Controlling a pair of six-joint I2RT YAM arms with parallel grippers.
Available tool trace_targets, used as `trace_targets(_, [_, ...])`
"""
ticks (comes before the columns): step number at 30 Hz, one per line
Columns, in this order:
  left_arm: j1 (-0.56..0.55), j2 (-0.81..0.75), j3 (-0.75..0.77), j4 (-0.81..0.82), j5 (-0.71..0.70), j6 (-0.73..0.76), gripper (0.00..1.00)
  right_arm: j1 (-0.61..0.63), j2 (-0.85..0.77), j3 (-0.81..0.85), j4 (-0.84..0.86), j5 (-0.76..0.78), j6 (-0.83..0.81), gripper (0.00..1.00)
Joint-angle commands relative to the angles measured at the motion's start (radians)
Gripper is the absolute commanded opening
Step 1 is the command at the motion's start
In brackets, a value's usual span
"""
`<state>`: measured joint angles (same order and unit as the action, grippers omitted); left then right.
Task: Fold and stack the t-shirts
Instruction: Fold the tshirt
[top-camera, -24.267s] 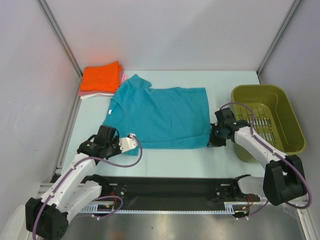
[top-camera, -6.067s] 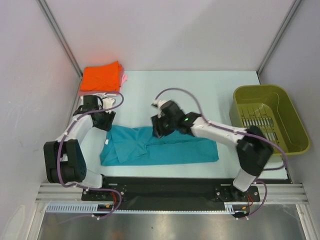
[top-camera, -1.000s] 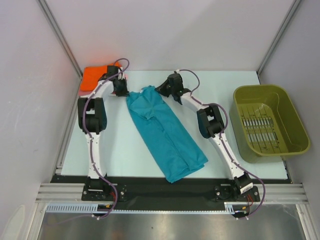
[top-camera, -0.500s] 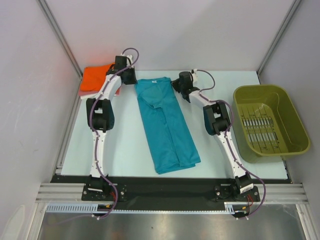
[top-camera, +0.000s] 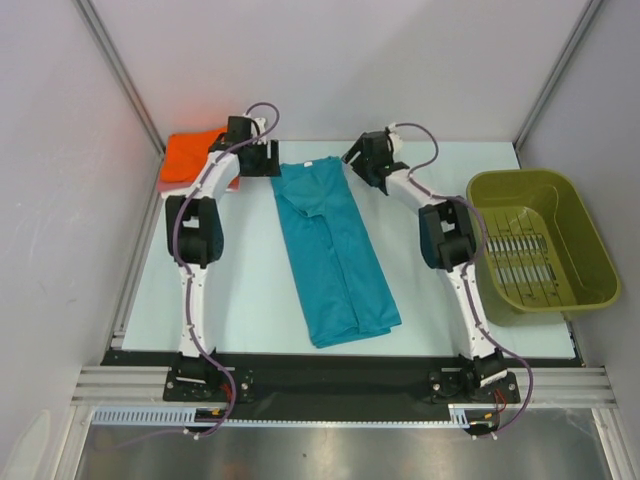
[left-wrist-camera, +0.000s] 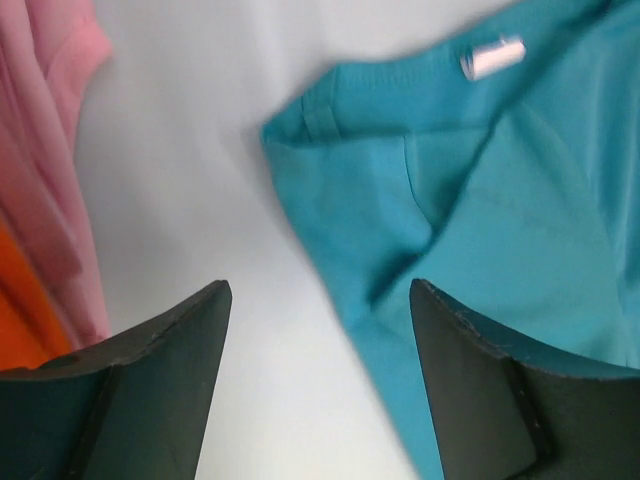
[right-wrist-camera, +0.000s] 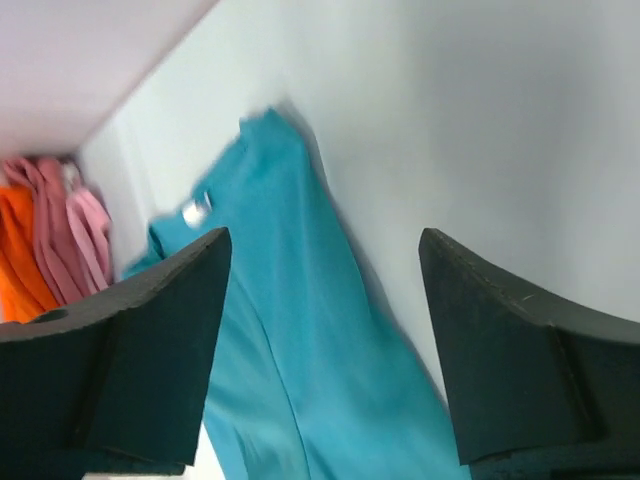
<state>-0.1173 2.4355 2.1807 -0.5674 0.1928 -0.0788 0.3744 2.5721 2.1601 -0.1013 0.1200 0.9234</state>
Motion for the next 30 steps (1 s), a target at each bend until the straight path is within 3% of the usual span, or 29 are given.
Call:
trace_targets(1, [-0.025, -0.275, -0.198, 0.046, 0.059, 0.135, 0.78, -0.009, -0.319, -0.125, -0.165, 0.052, -0.224, 0.82])
trace_targets(7, [-0.119, -0.685, -0.670, 0.124, 0.256, 0.351, 0.78, -0.006, -0.761, -0.641, -0.237, -0.005, -0.339, 0.83])
trace_targets(13, [-0.300, -1.038, -1.062, -0.063, 0.283, 0.744, 0.77, 0.020, -1.050, -1.019, -0.420, -0.091, -0.399, 0.82])
trace_targets(17, [-0.430, -1.243, -1.294, -0.129, 0.286, 1.029, 0.77, 0.070, -1.229, -1.186, -0.485, -0.094, -0.368, 0.77])
trace_targets(19, [-0.494, -1.376, -1.427, -0.050, 0.249, 1.086, 0.77, 0.101, -1.268, -1.232, -0.517, -0.095, -0.342, 0.70])
trace_targets(22, [-0.639, -1.493, -1.563, 0.069, 0.200, 1.175, 0.79, 0.142, -1.326, -1.325, -0.572, -0.092, -0.307, 0.69])
trace_targets(25, [-0.769, -1.511, -1.643, 0.159, 0.154, 1.200, 0.80, 0.153, -1.389, -1.442, -0.558, -0.170, -0.265, 0.67])
trace_targets(30, [-0.907, -1.399, -1.647, 0.282, 0.120, 1.091, 0.77, 0.205, -1.434, -1.545, -0.486, -0.204, -0.218, 0.64])
